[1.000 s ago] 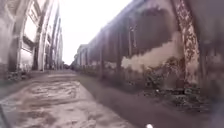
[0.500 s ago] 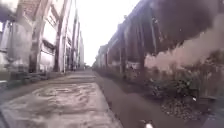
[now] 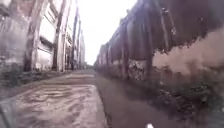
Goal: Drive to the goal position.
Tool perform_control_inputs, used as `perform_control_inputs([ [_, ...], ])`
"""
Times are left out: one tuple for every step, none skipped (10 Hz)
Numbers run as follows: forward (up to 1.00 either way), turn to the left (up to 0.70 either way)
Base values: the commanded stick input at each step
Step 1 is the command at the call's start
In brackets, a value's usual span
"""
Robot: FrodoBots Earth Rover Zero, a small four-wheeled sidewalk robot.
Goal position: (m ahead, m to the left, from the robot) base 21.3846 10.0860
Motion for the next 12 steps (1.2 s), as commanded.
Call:
perform_control_inputs([
  [1.00, 0.00],
  [1.00, 0.00],
  [1.00, 0.00],
  [1.00, 0.00],
  [1.00, 0.00],
  [1.00, 0.00],
  [1.00, 0.00],
  [1.00, 0.00],
  [1.00, 0.00],
  [1.00, 0.00],
  [1.00, 0.07],
  [1.00, 0.21],
])
